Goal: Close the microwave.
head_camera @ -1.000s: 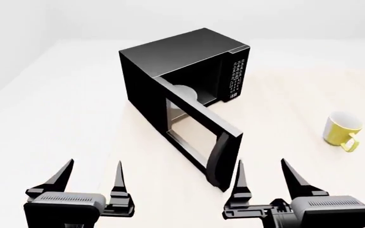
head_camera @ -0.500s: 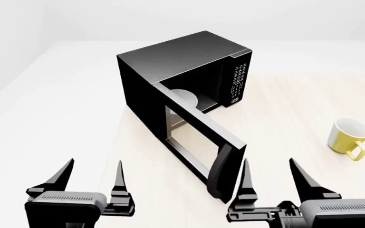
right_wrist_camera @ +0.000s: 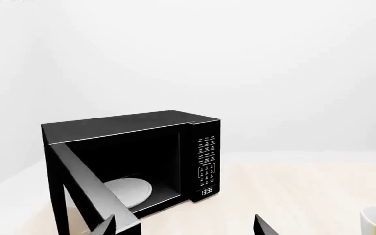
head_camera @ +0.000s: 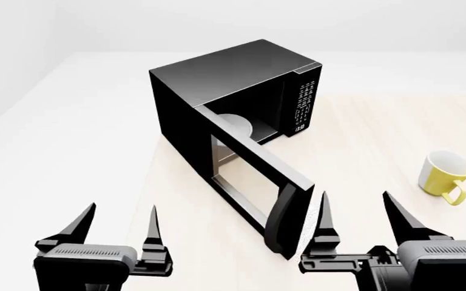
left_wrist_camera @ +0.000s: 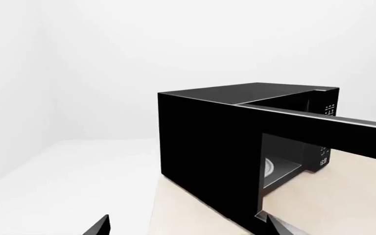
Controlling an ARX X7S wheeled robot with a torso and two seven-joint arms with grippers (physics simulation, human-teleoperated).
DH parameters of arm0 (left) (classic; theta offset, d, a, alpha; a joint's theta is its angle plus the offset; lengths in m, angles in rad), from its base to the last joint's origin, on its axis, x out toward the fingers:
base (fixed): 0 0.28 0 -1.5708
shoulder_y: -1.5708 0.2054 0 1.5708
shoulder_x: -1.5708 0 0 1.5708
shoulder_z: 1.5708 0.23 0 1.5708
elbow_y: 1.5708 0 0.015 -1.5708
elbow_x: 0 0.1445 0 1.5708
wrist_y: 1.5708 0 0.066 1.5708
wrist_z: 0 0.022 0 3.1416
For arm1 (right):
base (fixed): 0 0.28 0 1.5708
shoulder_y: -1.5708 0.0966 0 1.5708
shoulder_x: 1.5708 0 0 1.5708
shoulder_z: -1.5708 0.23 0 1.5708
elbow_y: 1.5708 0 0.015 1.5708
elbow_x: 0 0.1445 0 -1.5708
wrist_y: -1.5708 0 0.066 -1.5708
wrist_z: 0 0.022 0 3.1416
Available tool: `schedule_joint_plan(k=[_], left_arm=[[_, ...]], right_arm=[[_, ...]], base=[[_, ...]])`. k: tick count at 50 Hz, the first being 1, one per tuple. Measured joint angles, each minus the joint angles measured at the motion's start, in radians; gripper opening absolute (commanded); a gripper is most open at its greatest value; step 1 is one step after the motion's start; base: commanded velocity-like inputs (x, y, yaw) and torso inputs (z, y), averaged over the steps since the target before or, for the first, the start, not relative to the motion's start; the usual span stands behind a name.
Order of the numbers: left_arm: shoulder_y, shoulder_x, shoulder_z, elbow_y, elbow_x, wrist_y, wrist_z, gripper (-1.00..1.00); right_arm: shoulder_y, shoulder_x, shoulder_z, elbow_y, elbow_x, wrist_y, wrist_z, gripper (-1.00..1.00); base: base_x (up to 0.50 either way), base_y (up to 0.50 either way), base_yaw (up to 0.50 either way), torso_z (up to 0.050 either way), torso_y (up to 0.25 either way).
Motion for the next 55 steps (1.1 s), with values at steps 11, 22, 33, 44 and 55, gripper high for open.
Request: schedule_joint_plan(k=[11, 22, 33, 44, 55], left_arm=[[0.004, -0.005, 0.002, 0.001, -0.002, 0.004, -0.003, 1.0], [0.004, -0.01, 0.003, 0.007, -0.005, 0.003, -0.009, 1.0], [0.002, -0.011, 0.008, 0.009, -0.006, 0.001, -0.014, 1.0], [-0.003, -0.015, 0.012, 0.004, -0.006, 0.002, -0.018, 1.0], [-0.003, -0.019, 0.01, 0.002, -0.011, 0.004, -0.021, 1.0]], right_arm=[[0.028, 0.021, 0.024, -0.021, 0.038, 0.023, 0.004, 1.0], [0.062, 0.037, 0.04, -0.033, 0.065, 0.051, 0.021, 1.0], [0.073, 0.052, 0.044, -0.042, 0.076, 0.054, 0.033, 1.0], [0.075, 0.06, 0.043, -0.047, 0.088, 0.047, 0.044, 1.0], [0.093, 0.072, 0.036, -0.069, 0.109, 0.065, 0.065, 1.0]], base=[[0.45, 0.0, 0.0, 0.0, 0.0], [0.36, 0.0, 0.0, 0.0, 0.0], [0.0, 0.38, 0.0, 0.0, 0.0], [0.0, 0.07, 0.0, 0.0, 0.0], [0.0, 0.0, 0.0, 0.0, 0.0]])
